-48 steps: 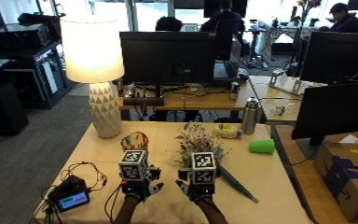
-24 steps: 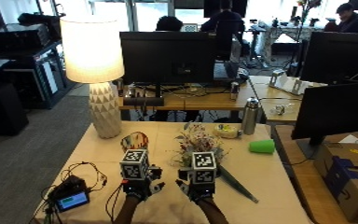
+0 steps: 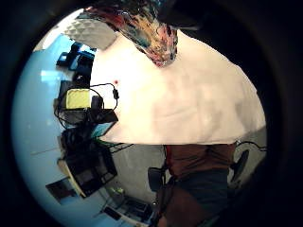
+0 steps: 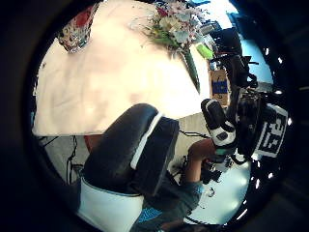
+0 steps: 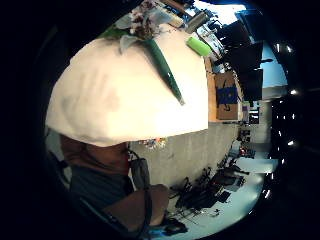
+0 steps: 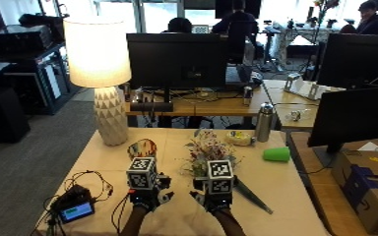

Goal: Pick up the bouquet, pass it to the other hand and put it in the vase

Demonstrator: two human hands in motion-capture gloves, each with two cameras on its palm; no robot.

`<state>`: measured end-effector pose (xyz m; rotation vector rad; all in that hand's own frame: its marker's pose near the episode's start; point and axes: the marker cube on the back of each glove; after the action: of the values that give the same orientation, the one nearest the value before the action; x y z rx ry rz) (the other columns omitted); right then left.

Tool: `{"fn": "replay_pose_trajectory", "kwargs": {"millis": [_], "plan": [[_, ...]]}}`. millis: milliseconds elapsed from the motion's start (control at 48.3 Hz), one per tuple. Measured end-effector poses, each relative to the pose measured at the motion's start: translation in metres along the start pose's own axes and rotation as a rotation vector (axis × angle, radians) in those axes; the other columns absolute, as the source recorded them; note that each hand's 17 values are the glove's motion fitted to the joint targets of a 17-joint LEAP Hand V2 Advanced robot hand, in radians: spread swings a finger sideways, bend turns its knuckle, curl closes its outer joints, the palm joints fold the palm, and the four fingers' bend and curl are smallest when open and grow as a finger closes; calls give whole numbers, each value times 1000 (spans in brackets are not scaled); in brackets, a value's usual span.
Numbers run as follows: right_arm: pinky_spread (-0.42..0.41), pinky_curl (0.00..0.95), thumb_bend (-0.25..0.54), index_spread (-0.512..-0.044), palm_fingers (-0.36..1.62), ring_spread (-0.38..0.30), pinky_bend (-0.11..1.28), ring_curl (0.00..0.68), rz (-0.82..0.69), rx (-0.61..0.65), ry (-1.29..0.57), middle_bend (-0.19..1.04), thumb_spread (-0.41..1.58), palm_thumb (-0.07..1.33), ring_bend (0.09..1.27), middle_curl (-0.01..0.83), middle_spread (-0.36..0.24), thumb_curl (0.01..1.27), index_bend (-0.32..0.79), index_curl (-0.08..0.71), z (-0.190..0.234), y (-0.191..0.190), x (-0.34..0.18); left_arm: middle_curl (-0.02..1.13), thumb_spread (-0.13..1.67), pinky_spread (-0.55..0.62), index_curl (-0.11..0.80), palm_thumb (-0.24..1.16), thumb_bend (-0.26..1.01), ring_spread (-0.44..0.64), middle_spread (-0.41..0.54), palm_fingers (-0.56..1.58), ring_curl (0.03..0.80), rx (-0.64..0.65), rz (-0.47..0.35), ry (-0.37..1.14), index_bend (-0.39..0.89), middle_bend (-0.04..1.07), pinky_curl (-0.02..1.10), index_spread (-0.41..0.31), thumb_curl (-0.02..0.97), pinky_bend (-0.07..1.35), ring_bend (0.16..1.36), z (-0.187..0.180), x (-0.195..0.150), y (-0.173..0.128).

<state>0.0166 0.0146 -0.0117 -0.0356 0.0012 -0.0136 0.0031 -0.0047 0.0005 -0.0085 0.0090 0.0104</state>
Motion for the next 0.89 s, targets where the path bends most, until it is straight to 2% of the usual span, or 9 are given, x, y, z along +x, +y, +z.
{"fn": "replay_pose_trajectory", "kwargs": {"millis": [352, 435, 621, 890], "plan": [[340, 367, -23, -361, -26, 229, 608, 241, 107, 20, 19, 195, 1164, 307, 312, 314, 106, 249, 90, 191, 9, -19, 84, 321, 1018, 475, 213, -11, -29, 465, 158, 58, 244, 10, 3, 10, 119, 201, 329, -52, 238, 612, 562, 0, 1, -1], [338, 371, -22, -354, -56, 232, 628, 244, 134, 19, 18, 189, 1147, 310, 316, 313, 108, 254, 85, 179, 19, -30, 107, 325, 1019, 475, 214, -11, -29, 465, 160, 54, 246, 16, 12, 1, 118, 203, 331, -52, 240, 616, 565, 6, -2, -9], [336, 375, -24, -353, -89, 245, 650, 248, 187, 19, -12, 187, 1125, 309, 314, 313, 120, 259, 85, 158, 43, -51, 150, 333, 1020, 475, 213, -12, -29, 465, 161, 47, 251, -1, 7, -10, 116, 208, 335, -51, 243, 622, 572, 6, 0, -6], [344, 375, -21, -342, -104, 252, 666, 250, 252, -48, -95, 185, 1101, 317, 304, 307, 114, 267, 81, 135, 130, -110, 213, 339, 1020, 474, 214, -12, -30, 471, 166, 38, 256, -3, 13, -4, 116, 207, 339, -51, 246, 630, 580, 14, 0, -13]]}}
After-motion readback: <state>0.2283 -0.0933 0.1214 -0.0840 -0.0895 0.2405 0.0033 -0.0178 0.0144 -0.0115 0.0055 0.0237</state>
